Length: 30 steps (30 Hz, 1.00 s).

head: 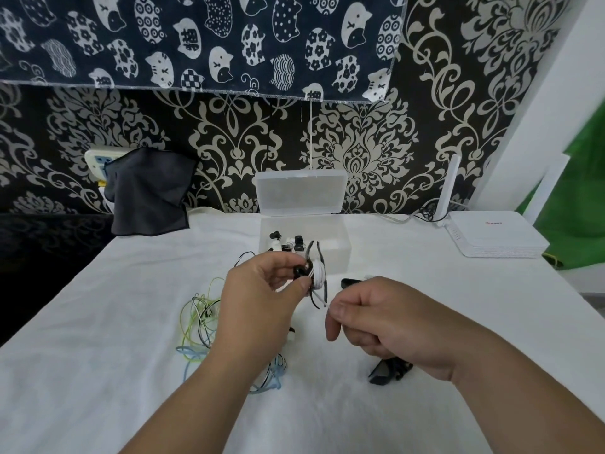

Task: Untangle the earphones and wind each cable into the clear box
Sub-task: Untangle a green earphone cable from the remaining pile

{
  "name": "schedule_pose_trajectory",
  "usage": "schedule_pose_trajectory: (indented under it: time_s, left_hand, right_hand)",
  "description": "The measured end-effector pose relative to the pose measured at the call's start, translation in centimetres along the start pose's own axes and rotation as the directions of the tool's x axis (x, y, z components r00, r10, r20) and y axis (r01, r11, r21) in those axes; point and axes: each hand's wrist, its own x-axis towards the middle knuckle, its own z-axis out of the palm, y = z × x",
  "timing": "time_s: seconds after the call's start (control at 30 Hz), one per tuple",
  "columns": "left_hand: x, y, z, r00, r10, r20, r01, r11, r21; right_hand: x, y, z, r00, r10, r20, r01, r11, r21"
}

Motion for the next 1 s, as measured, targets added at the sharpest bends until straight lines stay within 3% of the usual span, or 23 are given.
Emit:
schedule_pose_trajectory:
  time_s: [0.13,0.27,0.4,0.53,0.63,0.73,0.83,1.0]
  left_hand:
    - [-0.3,0.0,0.3,0.996,0.082,0.029,-0.086,0.975,0.206]
    - [-0.6,0.0,0.3,0.988,0.112,0.111,-0.143,0.930,0.338]
    - [-0.7,0.1,0.2,0.973,0.092,0.213,-0.163,0.925,0.344]
    - [-0.7,0.3,0.4,0.958,0.047,0.283,-0.110,0.971,0.210]
    - [-0.9,0.4,0.3,0.946,0.029,0.324,-0.105,0.970,0.219]
    - [-1.0,0.4,0.1,0.941,0.077,0.328,-0.199,0.912,0.358]
    - [-1.0,0.5,-0.1,0.925,0.143,0.351,-0.285,0.873,0.396]
    - [-1.0,0.5,-0.2,0.929,0.163,0.333,-0.299,0.860,0.414]
  right_hand:
    - [-0.4,-0.5,-0.2,0.997,-0.050,-0.057,0.052,0.998,0.030]
    - [-0.4,-0.8,-0.9,0.964,-0.094,-0.247,0.113,0.992,0.062]
    - [-0.2,-0.6,-1.4,0.901,-0.132,-0.413,0.118,0.991,-0.061]
    - [0.2,0.0,-1.7,0.826,-0.149,-0.544,0.118,0.989,-0.091]
    - [0.3,0.1,-1.6,0.839,-0.087,-0.537,0.122,0.992,0.028]
    - [0.3,0.0,-1.4,0.873,-0.057,-0.484,0.112,0.990,0.085]
    - [0.3,0.0,-1.3,0.875,-0.053,-0.480,0.073,0.997,0.023]
    - [0.2,-0.4,-1.4,0.851,-0.095,-0.517,0.044,0.993,-0.111]
